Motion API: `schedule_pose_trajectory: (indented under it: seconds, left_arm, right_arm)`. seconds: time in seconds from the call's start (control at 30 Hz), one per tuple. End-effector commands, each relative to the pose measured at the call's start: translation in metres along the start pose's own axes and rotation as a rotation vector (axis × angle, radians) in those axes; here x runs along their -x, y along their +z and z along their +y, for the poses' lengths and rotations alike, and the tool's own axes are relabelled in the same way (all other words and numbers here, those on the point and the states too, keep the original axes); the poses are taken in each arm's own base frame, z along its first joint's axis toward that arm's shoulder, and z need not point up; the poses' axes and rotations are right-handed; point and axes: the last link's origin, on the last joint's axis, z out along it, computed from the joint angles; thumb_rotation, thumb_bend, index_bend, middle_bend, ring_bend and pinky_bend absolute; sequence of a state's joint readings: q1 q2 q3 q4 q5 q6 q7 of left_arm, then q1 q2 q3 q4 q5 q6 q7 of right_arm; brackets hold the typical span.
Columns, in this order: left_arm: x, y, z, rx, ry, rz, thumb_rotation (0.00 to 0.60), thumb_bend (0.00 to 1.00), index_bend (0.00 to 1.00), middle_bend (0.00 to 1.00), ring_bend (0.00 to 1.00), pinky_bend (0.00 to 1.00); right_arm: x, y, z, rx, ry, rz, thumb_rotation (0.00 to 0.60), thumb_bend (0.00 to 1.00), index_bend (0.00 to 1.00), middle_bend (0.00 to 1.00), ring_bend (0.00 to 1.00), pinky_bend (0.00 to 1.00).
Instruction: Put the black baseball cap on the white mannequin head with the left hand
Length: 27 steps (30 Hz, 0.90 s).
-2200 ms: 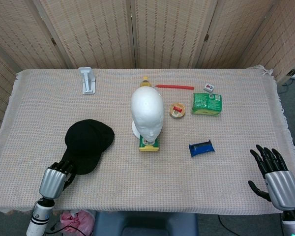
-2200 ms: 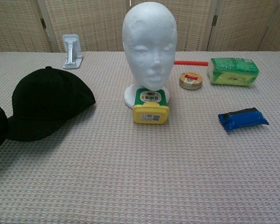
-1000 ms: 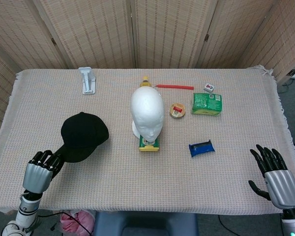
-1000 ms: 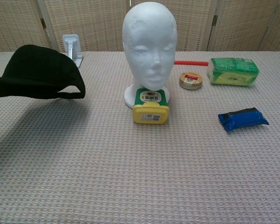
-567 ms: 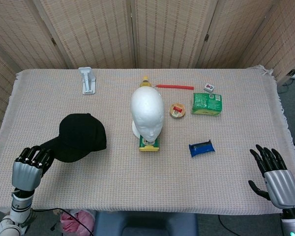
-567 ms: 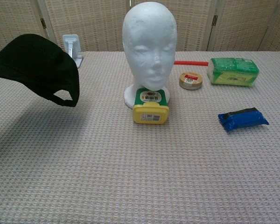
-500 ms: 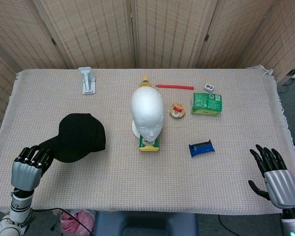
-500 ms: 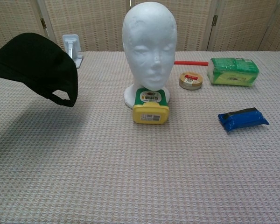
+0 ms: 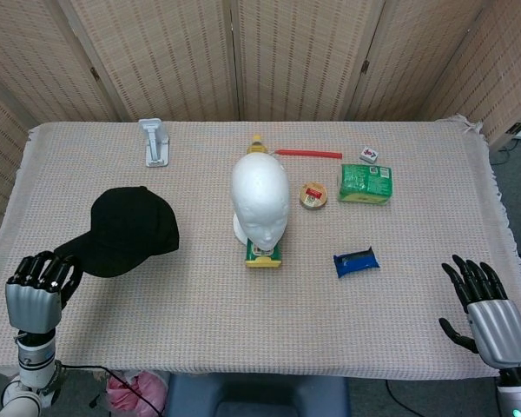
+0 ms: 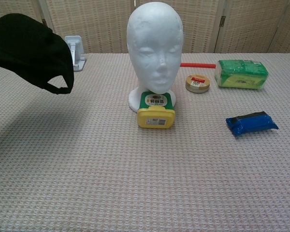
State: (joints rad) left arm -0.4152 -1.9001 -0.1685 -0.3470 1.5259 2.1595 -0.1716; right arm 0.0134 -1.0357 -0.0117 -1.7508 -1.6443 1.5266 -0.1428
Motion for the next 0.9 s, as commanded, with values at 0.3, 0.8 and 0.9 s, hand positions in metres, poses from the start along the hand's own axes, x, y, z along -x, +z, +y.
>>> schedule_pose_trajectory:
  seconds: [0.3,0.8,0.9]
  left_arm:
    - [-0.001,0.035,0.001,0.003,0.021,0.121,0.6,0.41,0.75,0.76,0.58,0.73]
    - [0.001,0.097,-0.003,0.028,0.063,0.183,0.6,0.4,0.75,0.76,0.58,0.73]
    - [0.003,0.113,0.001,0.035,0.062,0.195,0.6,0.41,0.75,0.76,0.58,0.73]
  right_arm:
    - [-0.001,0.002,0.003,0.006,0.01,-0.007,0.6,0.2,0.0,0.0,0.0,0.0]
    - [-0.002,0.01,0.011,0.04,0.026,-0.02,0.6,0.2,0.0,0.0,0.0,0.0]
    - [-0.003,0.012,0.013,0.051,0.032,-0.018,0.6,0.2,0.0,0.0,0.0,0.0]
